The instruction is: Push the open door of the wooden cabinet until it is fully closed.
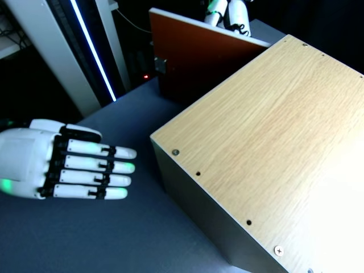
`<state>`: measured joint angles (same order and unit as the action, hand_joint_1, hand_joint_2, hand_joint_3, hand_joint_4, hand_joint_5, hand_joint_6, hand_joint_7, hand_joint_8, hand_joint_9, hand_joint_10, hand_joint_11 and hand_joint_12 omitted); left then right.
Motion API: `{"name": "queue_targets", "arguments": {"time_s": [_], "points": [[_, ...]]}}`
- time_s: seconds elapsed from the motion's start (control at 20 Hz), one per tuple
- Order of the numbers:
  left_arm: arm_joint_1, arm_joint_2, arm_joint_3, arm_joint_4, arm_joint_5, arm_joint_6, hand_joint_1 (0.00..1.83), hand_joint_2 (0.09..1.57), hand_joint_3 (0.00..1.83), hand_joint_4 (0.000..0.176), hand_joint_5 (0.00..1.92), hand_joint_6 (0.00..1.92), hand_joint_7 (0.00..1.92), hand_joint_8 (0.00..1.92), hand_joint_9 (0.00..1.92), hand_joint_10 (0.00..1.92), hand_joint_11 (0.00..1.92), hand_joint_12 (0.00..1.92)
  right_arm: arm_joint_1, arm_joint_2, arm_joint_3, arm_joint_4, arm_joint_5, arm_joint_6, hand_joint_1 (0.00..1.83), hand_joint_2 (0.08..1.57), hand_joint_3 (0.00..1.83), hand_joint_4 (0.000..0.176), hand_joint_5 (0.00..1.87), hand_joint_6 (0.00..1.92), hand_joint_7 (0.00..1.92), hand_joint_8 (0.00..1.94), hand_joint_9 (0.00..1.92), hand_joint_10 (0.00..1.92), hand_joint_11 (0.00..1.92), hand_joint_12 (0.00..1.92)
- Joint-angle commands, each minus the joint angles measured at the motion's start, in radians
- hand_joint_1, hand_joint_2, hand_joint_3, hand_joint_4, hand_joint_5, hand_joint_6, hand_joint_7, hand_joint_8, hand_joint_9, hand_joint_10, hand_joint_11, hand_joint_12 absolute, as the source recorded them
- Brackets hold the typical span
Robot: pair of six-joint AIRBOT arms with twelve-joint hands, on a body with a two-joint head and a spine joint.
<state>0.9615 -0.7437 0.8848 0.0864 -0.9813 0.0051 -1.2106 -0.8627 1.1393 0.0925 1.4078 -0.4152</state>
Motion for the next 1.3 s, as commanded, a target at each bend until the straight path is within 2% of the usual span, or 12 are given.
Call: {"name": "queue_targets", "arguments": {"time_s": [0.0,0.2,0.35,0.9,1.25], "points": [[-0.013,-0.005,0.005,-0.005,-0.114,-0.005,0.0,1.46,0.01,0.0,0.03,0.0,0.09,0.0,0.09,0.0,0.08,0.0,0.005,0.0,0.006,0.029,0.121,0.011,0.52,1.4,0.0,0.0,0.37,0.0,0.36,0.0,0.36,0.0,0.29,0.18],[-0.041,-0.03,0.022,0.023,-0.097,-0.005,0.0,1.47,0.01,0.0,0.04,0.01,0.1,0.01,0.09,0.0,0.08,0.0,0.005,0.0,0.006,0.029,0.121,0.011,0.53,1.41,0.0,0.0,0.35,0.0,0.35,0.0,0.34,0.0,0.3,0.17],[-0.093,-0.054,0.038,0.074,-0.057,-0.005,0.0,1.49,0.01,0.0,0.06,0.01,0.12,0.01,0.11,0.01,0.09,0.01,0.006,0.0,0.007,0.029,0.121,0.011,0.55,1.41,0.0,0.0,0.36,0.0,0.35,0.0,0.35,0.0,0.32,0.16],[-0.165,-0.115,0.075,0.121,0.001,-0.005,0.0,1.48,0.0,0.0,0.1,0.01,0.15,0.01,0.14,0.01,0.1,0.01,0.006,0.0,0.007,0.03,0.122,0.013,0.59,1.4,0.0,0.0,0.35,0.0,0.34,0.0,0.33,0.0,0.31,0.11],[-0.227,-0.171,0.119,0.142,0.043,-0.005,0.0,1.47,0.0,0.0,0.13,0.02,0.16,0.01,0.13,0.0,0.08,0.0,0.006,-0.001,0.01,0.031,0.122,0.013,0.52,1.4,0.0,0.0,0.36,0.0,0.35,0.0,0.34,0.0,0.32,0.1]]}}
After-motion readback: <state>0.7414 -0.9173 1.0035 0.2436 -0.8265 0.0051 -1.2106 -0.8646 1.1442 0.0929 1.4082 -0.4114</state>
